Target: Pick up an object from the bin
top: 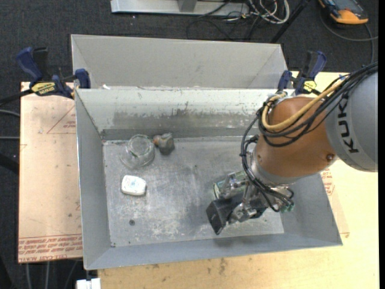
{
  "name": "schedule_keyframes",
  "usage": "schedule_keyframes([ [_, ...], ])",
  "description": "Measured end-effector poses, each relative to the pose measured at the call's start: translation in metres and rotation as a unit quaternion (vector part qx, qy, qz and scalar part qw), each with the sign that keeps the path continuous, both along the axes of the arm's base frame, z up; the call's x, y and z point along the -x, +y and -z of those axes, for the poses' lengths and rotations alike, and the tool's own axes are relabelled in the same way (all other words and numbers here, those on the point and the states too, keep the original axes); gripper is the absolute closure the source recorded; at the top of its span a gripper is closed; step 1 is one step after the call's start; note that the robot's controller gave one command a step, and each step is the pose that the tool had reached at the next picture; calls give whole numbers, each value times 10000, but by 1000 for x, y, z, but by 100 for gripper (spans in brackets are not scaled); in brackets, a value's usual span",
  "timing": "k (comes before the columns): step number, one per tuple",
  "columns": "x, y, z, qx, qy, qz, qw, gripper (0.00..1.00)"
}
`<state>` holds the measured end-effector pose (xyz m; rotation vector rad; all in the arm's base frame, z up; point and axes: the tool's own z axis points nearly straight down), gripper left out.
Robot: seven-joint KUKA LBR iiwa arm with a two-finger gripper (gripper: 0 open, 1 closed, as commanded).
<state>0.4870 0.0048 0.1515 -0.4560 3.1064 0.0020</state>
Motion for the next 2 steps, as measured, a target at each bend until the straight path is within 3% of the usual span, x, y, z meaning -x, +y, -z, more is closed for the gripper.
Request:
schedule_keyframes([
  [1,2,0,2,0,29,-72,10000,100],
  [2,-11,0,-96,1,24,152,9999,100],
])
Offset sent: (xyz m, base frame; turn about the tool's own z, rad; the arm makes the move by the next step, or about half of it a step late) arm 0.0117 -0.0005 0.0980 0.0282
